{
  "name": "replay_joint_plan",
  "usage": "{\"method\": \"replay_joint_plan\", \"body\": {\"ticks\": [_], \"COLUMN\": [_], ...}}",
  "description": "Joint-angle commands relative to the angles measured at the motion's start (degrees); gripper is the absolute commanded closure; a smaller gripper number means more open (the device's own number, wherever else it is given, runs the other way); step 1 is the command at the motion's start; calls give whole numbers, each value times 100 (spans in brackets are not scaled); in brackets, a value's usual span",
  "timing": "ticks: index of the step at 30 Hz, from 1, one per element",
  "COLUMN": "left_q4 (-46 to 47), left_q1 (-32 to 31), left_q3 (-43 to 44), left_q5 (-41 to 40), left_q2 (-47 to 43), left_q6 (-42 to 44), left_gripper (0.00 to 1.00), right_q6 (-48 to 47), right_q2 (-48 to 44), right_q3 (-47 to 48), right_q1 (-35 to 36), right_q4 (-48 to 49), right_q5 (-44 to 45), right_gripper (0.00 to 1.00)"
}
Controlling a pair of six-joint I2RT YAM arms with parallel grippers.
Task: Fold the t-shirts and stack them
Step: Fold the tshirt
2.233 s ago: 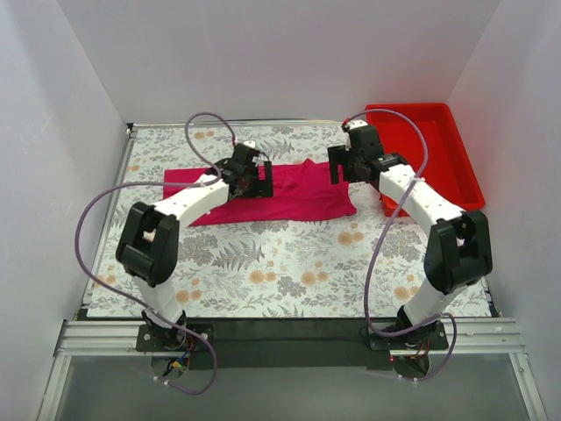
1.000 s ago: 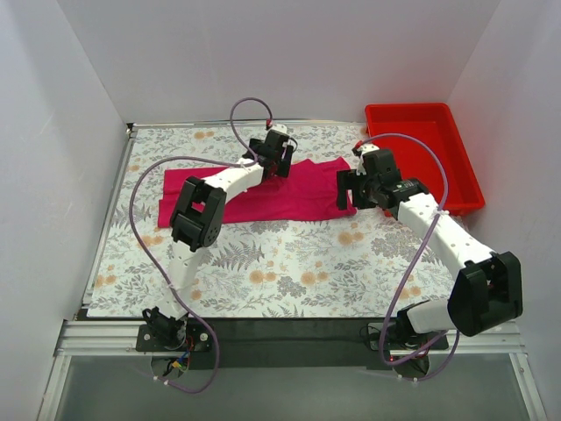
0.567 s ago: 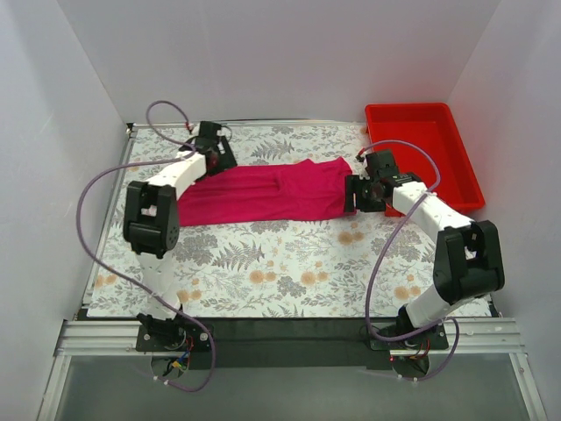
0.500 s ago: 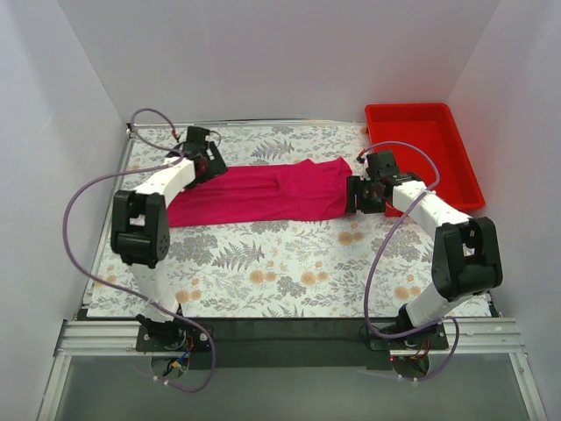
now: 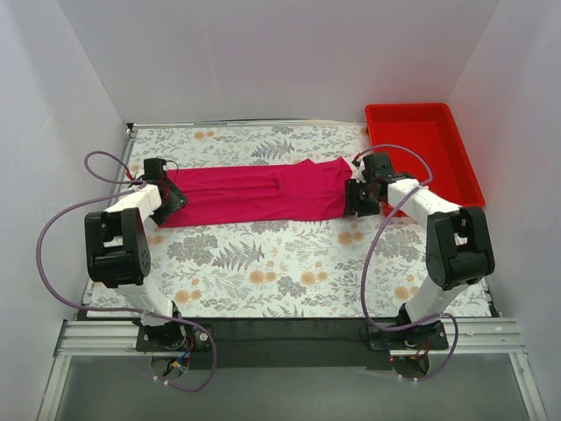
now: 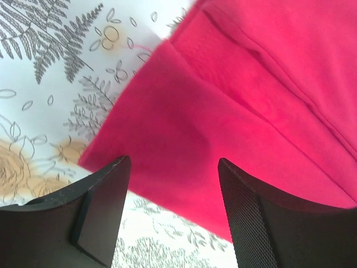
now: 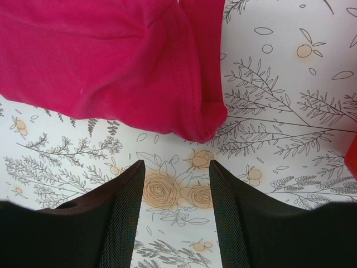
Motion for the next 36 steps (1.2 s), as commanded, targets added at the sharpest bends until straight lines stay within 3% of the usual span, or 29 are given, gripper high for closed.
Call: {"method": "replay_joint_plan", "body": {"ticks": [1,14,20,22,25,33,36], "left_q4": [211,71,-183,-263,-465,-799,-887], "left_q1": [70,149,228,298,298,289,298], "left_q3": [219,448,536,536,527,273,228], "left_q5": [-22,-339,-629,-629,-795,-542,-296], "left_q2": [201,747,852,852,791,563,282], "left_q6": [-46,50,42,24,-2,-125,-160], "left_gripper": [41,43,43,43,43,41,36], "right_q6": [-77,-95,-95,-121,-252,-350,-323], "right_q2": [146,734,779,726,665,638,586], "right_q3": [254,781,597,597,711,755,807], "right_q1": [-37,-55,-125,-212,-266,-266,-274], "right_q4": [151,168,89,19,-218,-754,-833], "right_q5": [46,231,424,591,1135,1172,1049], "right_gripper": [52,56,69,81,90,89,82]}}
